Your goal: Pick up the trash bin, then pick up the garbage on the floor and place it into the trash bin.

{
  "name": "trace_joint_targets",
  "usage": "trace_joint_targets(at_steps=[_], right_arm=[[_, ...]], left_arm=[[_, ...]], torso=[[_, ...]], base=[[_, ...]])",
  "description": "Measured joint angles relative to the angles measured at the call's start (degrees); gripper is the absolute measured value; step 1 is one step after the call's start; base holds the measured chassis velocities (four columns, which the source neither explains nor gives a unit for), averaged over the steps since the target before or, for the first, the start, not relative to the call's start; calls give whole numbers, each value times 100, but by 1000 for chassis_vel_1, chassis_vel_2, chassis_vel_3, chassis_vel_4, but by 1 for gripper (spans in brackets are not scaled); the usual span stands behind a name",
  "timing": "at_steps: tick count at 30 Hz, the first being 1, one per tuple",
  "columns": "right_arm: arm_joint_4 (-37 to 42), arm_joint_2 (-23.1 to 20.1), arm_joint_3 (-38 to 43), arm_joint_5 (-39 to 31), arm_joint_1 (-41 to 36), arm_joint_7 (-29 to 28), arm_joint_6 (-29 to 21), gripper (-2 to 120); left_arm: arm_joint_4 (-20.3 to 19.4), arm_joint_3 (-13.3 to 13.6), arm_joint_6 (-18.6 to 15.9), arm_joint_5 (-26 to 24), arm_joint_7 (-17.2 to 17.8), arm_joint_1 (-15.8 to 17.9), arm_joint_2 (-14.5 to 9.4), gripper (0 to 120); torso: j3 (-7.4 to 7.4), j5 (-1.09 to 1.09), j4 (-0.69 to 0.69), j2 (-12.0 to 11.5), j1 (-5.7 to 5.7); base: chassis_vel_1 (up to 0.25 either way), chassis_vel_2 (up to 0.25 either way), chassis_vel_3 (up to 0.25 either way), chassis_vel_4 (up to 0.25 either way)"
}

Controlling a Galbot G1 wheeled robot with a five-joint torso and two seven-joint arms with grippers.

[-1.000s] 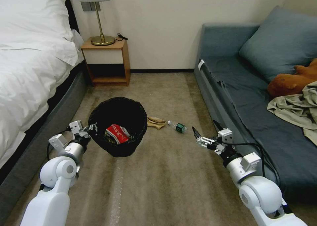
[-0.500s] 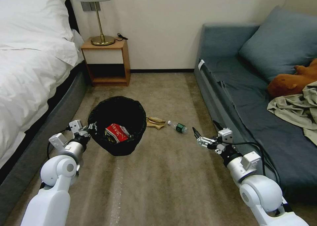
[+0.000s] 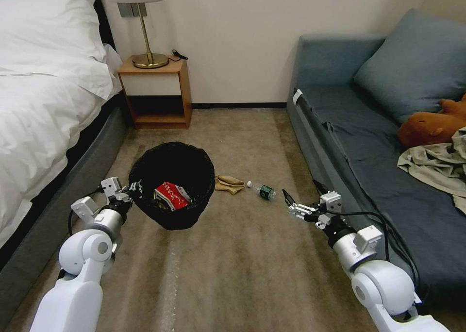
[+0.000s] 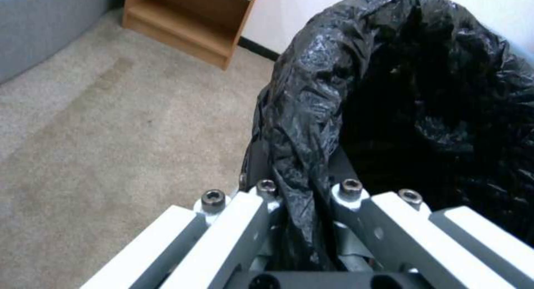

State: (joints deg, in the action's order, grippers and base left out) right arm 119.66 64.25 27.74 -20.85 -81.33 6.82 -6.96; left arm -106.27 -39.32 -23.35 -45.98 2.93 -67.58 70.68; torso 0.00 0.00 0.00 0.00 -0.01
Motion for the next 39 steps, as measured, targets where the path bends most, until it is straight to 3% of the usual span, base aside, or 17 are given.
trace_joint_targets(at_steps=[18, 39], right_arm=[[-75, -83, -46, 10, 31, 26, -9, 100], [-293, -42, -226, 39, 108, 121, 102, 100]], left_arm=[[30, -25, 11, -44, -7, 33, -27, 4], [136, -6, 12, -48, 9, 113, -21, 4]], torso=[[0, 0, 0, 0, 0], [1, -1, -1, 0, 2]], base=[[-28, 32, 31, -31], [-208, 209, 209, -215]])
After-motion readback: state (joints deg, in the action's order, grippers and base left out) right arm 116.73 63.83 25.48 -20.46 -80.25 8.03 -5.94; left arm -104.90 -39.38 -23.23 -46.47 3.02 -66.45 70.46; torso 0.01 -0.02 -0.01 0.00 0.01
